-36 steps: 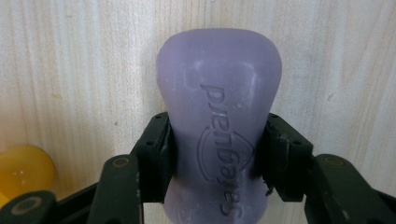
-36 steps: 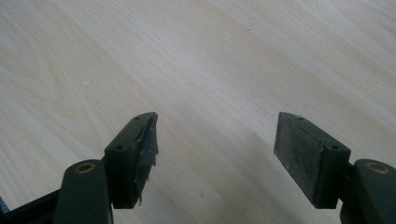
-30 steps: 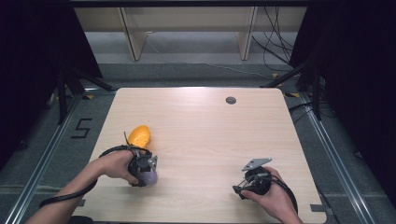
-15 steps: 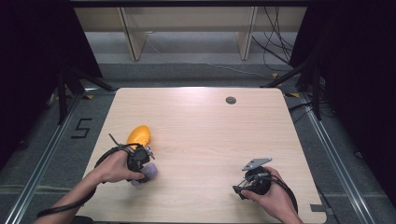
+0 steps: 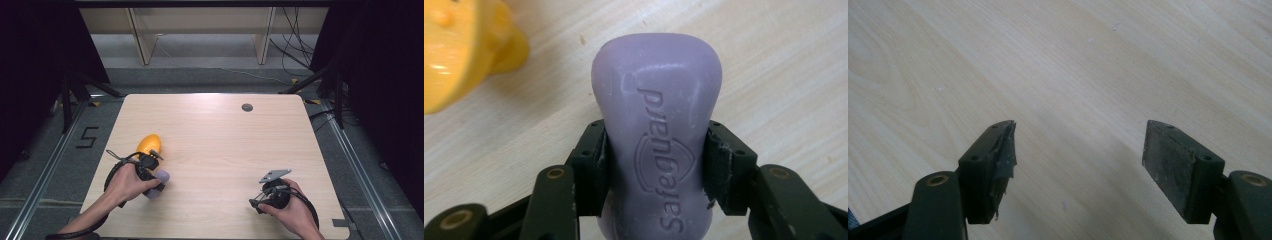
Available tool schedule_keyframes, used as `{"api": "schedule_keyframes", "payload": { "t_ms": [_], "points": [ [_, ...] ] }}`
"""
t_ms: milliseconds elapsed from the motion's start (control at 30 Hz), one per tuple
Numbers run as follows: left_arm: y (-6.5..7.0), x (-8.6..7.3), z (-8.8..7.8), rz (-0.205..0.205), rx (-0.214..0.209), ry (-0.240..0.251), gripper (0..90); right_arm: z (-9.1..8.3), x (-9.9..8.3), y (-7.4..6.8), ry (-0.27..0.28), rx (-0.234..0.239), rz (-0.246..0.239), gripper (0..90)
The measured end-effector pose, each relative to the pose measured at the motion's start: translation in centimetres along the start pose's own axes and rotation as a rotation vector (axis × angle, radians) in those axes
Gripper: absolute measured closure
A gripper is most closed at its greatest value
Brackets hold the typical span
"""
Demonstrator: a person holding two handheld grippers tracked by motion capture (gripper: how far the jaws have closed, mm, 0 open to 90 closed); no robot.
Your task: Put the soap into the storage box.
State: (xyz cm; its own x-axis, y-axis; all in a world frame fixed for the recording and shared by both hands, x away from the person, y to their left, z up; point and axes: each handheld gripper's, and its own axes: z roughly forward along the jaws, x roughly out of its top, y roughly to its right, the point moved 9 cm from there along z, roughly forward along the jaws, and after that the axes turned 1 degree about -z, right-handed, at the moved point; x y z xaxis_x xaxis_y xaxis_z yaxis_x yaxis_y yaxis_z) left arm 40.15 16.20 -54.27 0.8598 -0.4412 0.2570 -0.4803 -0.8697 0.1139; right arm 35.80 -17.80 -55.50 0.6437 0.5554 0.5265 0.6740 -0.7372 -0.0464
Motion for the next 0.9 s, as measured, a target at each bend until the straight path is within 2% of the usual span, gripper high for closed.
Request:
{"api": "schedule_keyframes", "payload": {
  "t_ms": [33,67,267,300,400,500,767,900],
  "points": [
    [-0.2,0.1,-0.2,0.009,0.008,-0.001,48.8,0.0,0.0,0.0,-0.001,0.000,-0.001,30.1],
    [-0.1,0.2,-0.5,-0.018,0.012,0.011,48.9,0.0,0.0,0.0,0.001,0.001,-0.003,30.1],
    [-0.4,0.5,-1.1,-0.039,0.014,0.011,48.9,-0.1,0.0,-0.1,-0.001,0.003,0.004,30.1],
    [-0.5,0.7,-1.3,-0.058,0.011,0.017,48.8,-0.1,0.0,-0.1,-0.002,0.005,0.009,30.1],
    [-0.8,1.0,-1.5,-0.051,0.016,0.024,48.9,-0.1,0.0,-0.2,-0.003,0.005,0.016,30.2],
    [-0.8,1.3,-1.9,-0.072,0.012,0.030,48.9,-0.1,0.0,-0.2,-0.001,0.006,0.015,30.2],
    [-1.3,2.0,-2.7,-0.088,0.016,0.047,48.9,-0.3,0.2,-0.1,0.008,0.002,0.013,30.4],
    [-1.6,2.4,-3.2,-0.116,0.016,0.053,48.9,-0.3,0.2,-0.1,0.009,0.001,0.014,30.4]
  ]
}}
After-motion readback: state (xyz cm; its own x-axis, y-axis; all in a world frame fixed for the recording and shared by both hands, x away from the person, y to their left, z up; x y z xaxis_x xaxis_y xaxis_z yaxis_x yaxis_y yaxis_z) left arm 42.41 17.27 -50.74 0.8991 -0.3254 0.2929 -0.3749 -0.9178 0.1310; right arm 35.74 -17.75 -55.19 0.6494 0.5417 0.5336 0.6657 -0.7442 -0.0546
